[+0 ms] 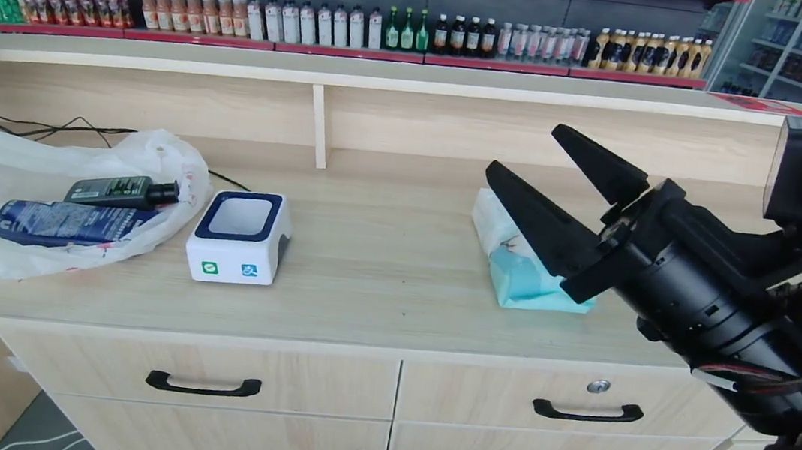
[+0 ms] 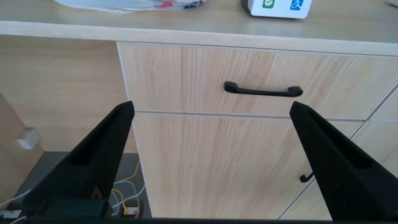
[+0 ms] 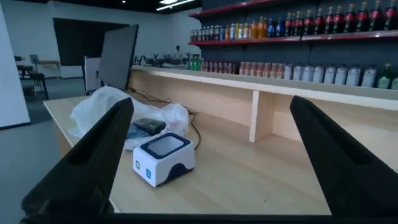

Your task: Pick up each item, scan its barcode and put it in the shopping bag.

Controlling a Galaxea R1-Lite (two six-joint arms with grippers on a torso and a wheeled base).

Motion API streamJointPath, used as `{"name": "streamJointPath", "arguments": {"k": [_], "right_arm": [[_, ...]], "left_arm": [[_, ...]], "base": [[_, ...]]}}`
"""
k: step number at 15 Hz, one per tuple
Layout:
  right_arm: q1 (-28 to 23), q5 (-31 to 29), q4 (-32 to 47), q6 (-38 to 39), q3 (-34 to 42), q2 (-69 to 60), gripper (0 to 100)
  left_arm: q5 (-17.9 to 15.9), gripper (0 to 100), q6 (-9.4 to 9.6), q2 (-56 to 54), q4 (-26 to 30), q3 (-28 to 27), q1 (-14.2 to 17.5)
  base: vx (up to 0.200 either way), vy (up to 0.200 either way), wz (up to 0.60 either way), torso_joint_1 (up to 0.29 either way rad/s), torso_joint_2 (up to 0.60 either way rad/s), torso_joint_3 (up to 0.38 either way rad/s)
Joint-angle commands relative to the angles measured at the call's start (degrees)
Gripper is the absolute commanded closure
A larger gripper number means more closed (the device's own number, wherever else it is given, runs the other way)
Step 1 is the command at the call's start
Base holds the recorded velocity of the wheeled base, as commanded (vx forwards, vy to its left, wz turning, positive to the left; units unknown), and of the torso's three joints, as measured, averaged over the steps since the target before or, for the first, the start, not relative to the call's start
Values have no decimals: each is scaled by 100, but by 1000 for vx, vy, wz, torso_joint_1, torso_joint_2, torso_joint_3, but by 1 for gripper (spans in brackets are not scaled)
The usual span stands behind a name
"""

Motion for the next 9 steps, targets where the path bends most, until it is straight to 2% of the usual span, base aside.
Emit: {"name": "streamJointPath", "arguments": {"k": [1, 3, 4, 6, 9], "right_arm": [[-231, 309, 1036, 85, -382, -244, 0], [-196, 309, 2196, 287, -1024, -323, 0], [-187, 301, 2451, 296, -1111, -411, 0], [-179, 222, 3813, 331, -1665, -666, 0], [-214, -605, 4094, 217, -2201, -24, 0]], "left_arm": [[1, 0, -1, -2, -1, 0, -4], [1, 0, -1, -2, -1, 0, -4], [1, 0, -1, -2, -1, 0, -4], [1, 0, -1, -2, -1, 0, -4], [1, 0, -1, -2, -1, 0, -4]], "base": [[0, 0, 0, 0, 0, 0], [0, 0, 0, 0, 0, 0], [0, 0, 0, 0, 0, 0], [0, 0, 0, 0, 0, 0], [0, 0, 0, 0, 0, 0]]}}
